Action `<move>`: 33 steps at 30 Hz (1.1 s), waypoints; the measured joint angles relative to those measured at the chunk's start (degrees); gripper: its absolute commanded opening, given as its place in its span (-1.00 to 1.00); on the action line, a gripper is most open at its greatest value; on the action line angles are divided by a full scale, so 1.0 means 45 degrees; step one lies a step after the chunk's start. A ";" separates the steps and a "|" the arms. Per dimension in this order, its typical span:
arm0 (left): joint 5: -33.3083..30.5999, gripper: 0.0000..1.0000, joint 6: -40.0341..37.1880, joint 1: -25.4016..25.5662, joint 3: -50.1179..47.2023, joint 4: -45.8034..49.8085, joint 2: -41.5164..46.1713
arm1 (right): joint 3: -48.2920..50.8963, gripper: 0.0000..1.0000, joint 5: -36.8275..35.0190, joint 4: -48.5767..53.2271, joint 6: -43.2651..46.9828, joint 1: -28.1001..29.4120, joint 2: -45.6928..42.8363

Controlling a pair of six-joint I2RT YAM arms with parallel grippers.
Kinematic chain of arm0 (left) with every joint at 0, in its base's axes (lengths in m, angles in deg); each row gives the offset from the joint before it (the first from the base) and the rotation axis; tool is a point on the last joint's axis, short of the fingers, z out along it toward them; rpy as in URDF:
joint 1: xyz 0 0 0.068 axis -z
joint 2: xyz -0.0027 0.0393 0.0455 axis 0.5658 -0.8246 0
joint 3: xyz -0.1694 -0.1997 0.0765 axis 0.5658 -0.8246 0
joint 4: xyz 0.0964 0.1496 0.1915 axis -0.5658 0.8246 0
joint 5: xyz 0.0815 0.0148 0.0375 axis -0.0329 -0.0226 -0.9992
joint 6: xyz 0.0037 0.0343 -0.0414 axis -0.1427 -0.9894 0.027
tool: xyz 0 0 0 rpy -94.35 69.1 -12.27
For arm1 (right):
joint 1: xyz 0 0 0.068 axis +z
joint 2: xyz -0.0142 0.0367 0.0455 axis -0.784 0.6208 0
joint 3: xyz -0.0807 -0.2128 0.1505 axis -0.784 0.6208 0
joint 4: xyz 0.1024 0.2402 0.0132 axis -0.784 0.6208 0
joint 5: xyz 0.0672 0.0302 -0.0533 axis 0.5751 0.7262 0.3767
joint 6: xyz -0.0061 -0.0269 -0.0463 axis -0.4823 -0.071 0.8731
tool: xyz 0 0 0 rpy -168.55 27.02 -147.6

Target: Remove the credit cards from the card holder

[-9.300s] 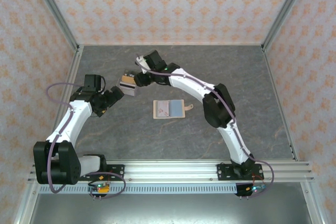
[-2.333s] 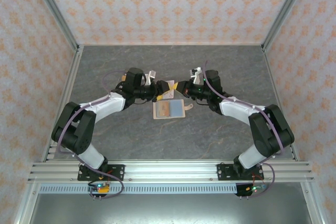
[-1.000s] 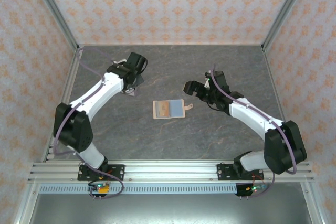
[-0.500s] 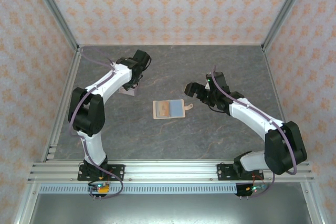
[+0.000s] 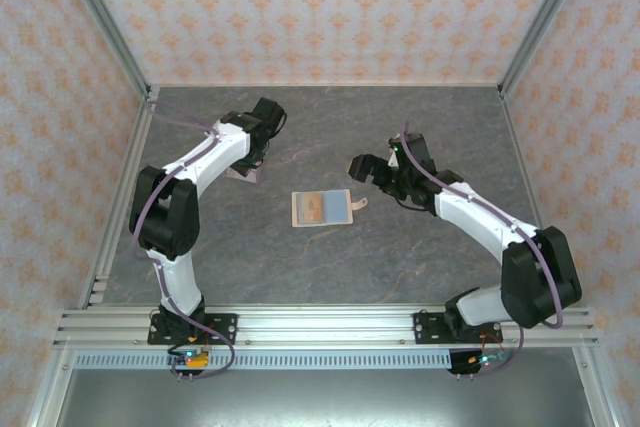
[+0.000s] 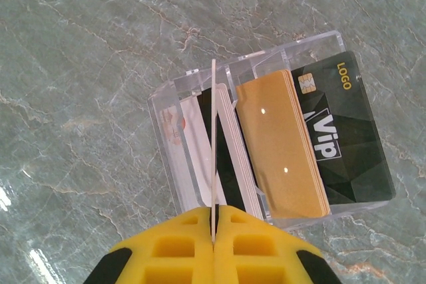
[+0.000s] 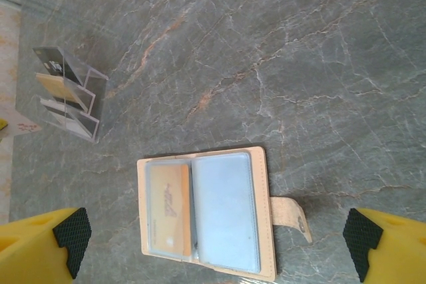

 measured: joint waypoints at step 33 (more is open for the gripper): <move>0.0209 -1.00 0.1836 0.0029 -0.0452 -0.1049 0.0670 | -0.1797 0.99 0.1583 0.0500 0.0622 0.0000 0.1972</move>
